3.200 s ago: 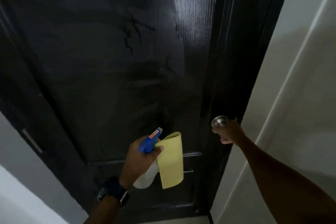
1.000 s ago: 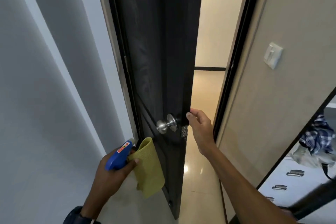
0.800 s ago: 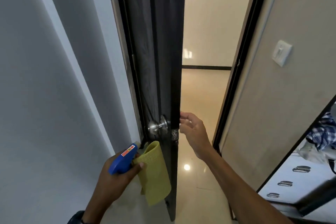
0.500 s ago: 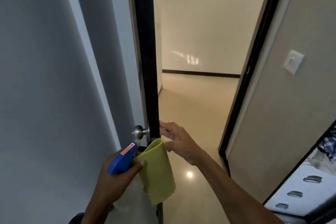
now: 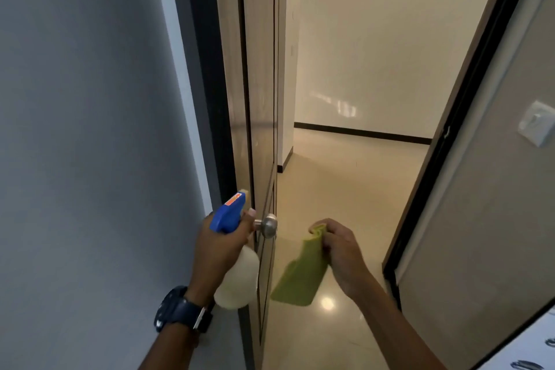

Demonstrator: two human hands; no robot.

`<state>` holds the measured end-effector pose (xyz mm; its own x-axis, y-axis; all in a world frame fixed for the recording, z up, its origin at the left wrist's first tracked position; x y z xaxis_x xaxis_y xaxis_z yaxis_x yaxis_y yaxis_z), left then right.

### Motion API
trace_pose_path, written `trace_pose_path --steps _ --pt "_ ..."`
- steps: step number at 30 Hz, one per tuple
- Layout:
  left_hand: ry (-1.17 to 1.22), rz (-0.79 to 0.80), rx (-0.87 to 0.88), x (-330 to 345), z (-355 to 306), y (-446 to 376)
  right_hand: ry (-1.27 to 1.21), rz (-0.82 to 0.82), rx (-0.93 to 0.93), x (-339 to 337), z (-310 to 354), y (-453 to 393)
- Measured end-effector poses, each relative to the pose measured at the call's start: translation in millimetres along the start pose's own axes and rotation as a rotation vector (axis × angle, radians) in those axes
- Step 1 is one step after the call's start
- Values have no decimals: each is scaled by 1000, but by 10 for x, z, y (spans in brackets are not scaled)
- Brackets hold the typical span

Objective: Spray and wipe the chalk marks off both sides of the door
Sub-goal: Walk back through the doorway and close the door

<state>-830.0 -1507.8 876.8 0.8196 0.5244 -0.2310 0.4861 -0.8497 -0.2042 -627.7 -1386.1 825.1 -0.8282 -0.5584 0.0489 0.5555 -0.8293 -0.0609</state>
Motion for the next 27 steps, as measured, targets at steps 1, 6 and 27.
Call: trace_pose_path --steps 1,6,27 --pt "6 -23 2 75 -7 -67 -11 -20 6 -202 -43 26" --pt "-29 -112 32 549 -5 -148 154 11 34 -829 -221 -105" --pt "-113 -664 -72 1631 -377 74 886 875 -32 -720 -376 -1332"
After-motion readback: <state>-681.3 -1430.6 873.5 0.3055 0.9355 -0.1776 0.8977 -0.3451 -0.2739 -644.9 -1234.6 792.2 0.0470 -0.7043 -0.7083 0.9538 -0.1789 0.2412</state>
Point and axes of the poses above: each hand's wrist, its own y-axis away from the middle knuckle, its own x-axis out of the palm, z = x × y, the point moved 7 cm from there along -y, towards the middle knuckle, and after that the axes turned 9 degrees about z, right-handed, at the moved point
